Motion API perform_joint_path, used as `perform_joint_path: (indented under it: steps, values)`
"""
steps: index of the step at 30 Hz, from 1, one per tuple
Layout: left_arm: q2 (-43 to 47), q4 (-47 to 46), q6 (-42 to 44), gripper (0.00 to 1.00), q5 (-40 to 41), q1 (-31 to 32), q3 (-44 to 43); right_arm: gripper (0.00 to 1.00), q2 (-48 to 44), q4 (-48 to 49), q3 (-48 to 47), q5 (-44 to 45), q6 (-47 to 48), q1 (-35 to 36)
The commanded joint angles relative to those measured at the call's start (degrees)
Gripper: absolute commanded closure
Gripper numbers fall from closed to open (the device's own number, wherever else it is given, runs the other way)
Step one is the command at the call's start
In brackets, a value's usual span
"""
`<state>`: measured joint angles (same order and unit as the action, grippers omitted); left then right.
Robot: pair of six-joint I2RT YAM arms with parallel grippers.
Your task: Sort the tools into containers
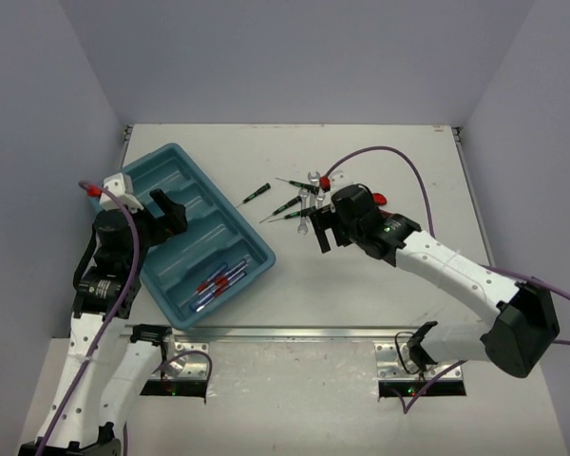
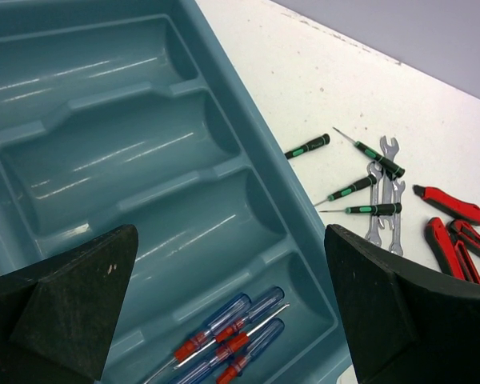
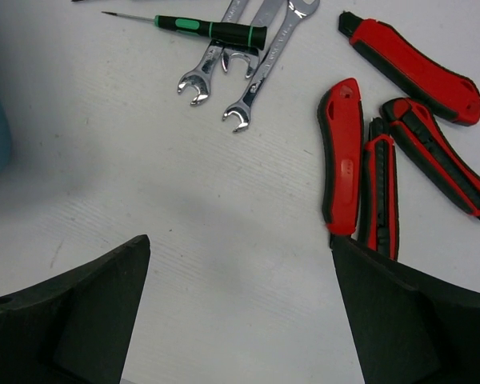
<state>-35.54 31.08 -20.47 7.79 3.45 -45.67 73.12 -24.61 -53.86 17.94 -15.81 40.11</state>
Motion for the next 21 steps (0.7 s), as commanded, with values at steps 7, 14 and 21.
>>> perform_joint_path:
  steps: [7,14,21]
  values:
    - [-4.3,-2.1,0.1,0.0,-0.7,-0.4,-1.3,0.27,14.1,1.1,-9.9,-12.2,6.9,-6.0]
    - [-5.5,-2.8,0.3,0.0,-3.1,-0.2,-0.7,0.31,31.9,0.8,-26.9,-20.8,5.9,-13.6]
    - [-6.8,-3.0,0.5,0.0,-4.0,-0.1,-0.7,0.4,51.2,-3.9,-51.5,-26.1,28.6,-16.9]
